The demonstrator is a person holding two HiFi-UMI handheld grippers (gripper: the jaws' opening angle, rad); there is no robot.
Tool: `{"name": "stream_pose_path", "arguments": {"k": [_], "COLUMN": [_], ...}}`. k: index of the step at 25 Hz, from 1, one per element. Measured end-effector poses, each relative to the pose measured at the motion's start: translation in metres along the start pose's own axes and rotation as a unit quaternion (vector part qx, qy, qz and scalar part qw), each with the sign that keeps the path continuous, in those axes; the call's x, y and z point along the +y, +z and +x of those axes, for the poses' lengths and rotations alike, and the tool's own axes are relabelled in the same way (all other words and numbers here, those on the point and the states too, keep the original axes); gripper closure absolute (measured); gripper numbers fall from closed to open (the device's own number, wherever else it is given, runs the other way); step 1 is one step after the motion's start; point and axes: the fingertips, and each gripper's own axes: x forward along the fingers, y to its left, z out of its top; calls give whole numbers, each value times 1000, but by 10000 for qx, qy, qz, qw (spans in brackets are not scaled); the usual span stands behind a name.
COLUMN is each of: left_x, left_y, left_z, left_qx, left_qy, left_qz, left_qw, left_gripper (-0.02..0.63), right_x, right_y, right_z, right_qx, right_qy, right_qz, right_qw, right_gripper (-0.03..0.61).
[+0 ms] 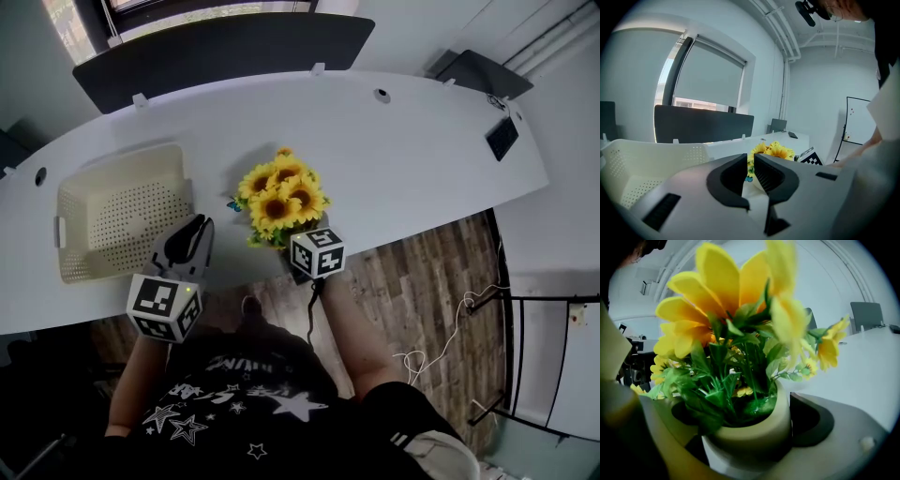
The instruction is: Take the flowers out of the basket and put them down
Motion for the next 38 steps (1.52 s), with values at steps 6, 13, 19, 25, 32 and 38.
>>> {"name": "stream_pose_path", "arguments": {"k": [6,13,19,25,32,38], "left_x": [1,-1,4,10,17,25], "left_y": [-1,2,5,22,20,18], "left_z": [2,4,1,-6,-24,-48], "left_qx": [56,61,-48,-268,-343,-350], "left_qy": [-37,-20,-23,-34,-248,-624], "left_qz": [5,-40,-90,5,-76,9], "left_qw": [10000,10000,9999,9996,9991,9974], "left_gripper": [566,566,566,566,566,566], "right_x": [2,3,4,7,7,17], "right_y": [-8,-11,-15,-24,-26,-27], "right_z": [7,7,7,-7,-32,-47], "right_qx": [-19,16,-45,103,-43,-181], "right_qy": [-123,-270,-396,-502,-969,-1468], "right_qz": [-119,-416,-302,-105,-215,-16], "right_qw": [9999,9988,9987,9986,9951,9890], "right_gripper": [35,34,34,32,34,34]}}
